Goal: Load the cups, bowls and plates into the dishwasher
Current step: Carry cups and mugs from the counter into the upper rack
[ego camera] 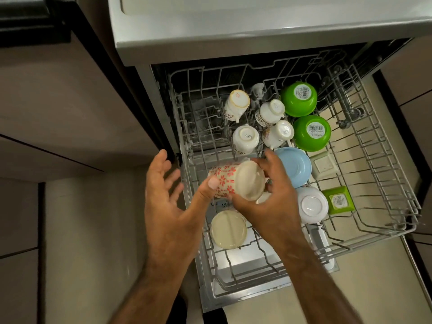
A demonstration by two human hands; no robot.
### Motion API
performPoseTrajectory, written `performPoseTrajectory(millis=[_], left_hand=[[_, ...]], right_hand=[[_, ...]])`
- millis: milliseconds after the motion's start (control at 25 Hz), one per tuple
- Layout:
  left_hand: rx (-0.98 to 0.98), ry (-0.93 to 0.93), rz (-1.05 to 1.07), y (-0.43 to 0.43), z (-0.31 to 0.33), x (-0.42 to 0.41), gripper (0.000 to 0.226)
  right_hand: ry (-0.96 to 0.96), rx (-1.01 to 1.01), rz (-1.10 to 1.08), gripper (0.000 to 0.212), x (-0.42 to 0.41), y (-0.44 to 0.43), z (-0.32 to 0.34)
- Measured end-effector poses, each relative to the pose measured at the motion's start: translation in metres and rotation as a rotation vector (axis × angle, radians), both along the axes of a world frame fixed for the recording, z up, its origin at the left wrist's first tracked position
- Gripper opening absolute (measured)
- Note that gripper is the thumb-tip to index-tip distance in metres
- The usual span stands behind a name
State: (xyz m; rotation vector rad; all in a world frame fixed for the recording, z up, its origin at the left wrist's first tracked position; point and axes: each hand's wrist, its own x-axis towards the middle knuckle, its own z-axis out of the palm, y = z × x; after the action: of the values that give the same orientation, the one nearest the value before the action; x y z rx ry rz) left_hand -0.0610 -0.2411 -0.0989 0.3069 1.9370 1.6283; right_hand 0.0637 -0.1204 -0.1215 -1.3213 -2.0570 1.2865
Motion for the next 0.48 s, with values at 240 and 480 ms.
performPoseTrajectory(millis=[240, 480], left_hand=[[0.012, 0.030, 0.045, -0.007, 0.002, -0.003, 0.095], [0.002, 0.036, 0.058, -0.013, 0.002, -0.007, 0.091]], right_hand=[[-0.397, 0.254, 0.305, 0.103, -0.042, 0.009, -0.021], [-0.475, 0.227, 0.405, 0.105, -0.050, 0.007, -0.018]])
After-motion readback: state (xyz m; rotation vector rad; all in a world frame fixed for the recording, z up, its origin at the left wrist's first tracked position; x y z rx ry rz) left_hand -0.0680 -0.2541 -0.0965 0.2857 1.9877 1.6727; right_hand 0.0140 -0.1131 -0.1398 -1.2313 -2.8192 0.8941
